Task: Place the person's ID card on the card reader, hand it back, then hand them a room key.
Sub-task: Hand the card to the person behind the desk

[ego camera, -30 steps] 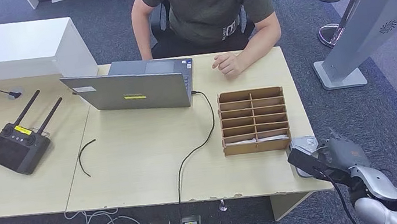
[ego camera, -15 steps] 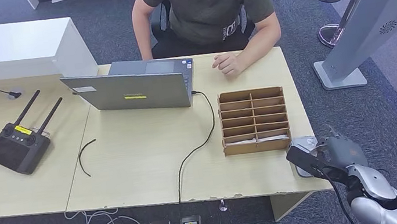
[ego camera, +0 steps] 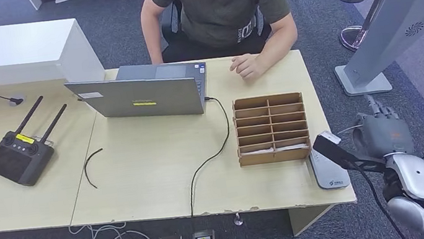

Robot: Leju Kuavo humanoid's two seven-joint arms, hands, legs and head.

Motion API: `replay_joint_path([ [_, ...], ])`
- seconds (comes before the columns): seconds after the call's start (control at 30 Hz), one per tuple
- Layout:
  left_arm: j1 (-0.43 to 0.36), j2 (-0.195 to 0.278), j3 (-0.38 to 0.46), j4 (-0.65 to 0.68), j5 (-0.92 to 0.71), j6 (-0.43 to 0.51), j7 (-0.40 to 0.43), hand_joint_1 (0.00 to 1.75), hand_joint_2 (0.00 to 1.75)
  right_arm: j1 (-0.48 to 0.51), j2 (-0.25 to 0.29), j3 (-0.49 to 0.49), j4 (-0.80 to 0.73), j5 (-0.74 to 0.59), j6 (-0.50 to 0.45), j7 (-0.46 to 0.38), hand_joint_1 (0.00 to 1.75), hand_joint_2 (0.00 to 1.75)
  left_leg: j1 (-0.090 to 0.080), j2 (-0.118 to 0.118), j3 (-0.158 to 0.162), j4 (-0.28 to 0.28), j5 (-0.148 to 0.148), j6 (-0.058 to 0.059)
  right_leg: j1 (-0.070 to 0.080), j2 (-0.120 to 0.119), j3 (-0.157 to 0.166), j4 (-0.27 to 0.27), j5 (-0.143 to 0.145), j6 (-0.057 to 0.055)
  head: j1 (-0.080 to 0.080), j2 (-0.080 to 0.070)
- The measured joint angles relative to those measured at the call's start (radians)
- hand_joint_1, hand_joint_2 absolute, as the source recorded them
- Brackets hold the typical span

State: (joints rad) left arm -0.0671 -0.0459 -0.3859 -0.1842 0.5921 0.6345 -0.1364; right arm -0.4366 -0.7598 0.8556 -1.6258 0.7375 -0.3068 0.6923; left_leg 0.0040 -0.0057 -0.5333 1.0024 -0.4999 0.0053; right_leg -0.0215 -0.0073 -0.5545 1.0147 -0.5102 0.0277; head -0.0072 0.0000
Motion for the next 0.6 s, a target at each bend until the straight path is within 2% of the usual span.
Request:
replay_joint_path([
  [0.13, 0.0, 0.0, -0.012, 0.0, 0.011, 0.001, 0.0, 0.0, 0.0, -0.017, -0.014, -0.044, -0.068, 0.036, 0.059, -0.002, 1.75, 1.75, 0.0, 0.0, 0.0, 0.0, 0.0, 0.0, 0.0, 0.0, 0.0, 0.0, 0.0, 0.0, 0.0, 0.0],
  [0.3, -0.001, -0.002, -0.029, -0.001, 0.023, 0.003, 0.0, 0.0, 0.0, -0.057, -0.006, -0.051, -0.098, 0.086, 0.114, -0.016, 1.75, 1.75, 0.0, 0.0, 0.0, 0.0, 0.0, 0.0, 0.0, 0.001, 0.0, 0.0, 0.0, 0.0, 0.0, 0.0],
  [0.6, -0.004, -0.002, -0.055, -0.009, 0.026, 0.003, 0.0, 0.0, 0.0, -0.092, 0.047, -0.031, -0.099, 0.094, 0.115, -0.073, 1.75, 1.75, 0.0, 0.0, -0.001, 0.0, 0.001, 0.001, 0.0, 0.0, 0.0, 0.0, 0.0, 0.0, 0.0, 0.0],
])
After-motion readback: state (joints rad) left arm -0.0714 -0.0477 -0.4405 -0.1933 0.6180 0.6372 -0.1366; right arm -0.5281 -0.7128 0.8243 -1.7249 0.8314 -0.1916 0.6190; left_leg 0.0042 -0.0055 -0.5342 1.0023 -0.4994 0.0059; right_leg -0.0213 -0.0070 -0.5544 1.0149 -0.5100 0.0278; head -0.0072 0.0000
